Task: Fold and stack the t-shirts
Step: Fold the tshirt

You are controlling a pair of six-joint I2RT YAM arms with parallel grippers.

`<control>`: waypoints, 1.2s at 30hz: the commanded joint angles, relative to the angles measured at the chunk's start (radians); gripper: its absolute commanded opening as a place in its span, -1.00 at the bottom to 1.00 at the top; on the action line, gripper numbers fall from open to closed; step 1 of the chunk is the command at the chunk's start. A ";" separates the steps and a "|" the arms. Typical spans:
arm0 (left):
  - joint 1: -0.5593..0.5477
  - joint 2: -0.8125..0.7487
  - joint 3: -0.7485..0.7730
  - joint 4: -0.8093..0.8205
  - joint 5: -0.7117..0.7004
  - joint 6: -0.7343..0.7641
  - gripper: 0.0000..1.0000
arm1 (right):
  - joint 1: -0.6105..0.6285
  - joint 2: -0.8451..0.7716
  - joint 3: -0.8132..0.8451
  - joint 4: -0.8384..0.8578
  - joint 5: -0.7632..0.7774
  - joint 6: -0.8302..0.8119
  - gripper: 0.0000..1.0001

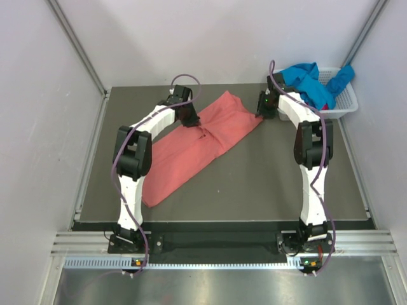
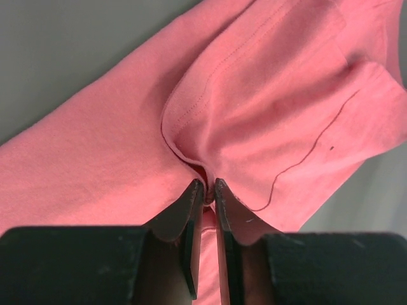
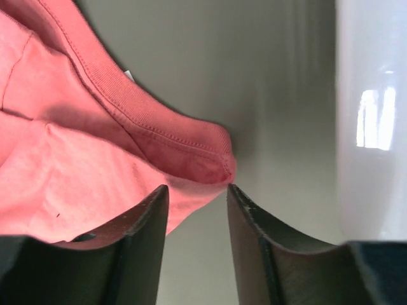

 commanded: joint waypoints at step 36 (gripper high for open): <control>0.105 0.095 0.060 -0.119 0.152 0.173 -0.85 | -0.002 0.000 -0.065 -0.014 0.279 -0.186 -0.90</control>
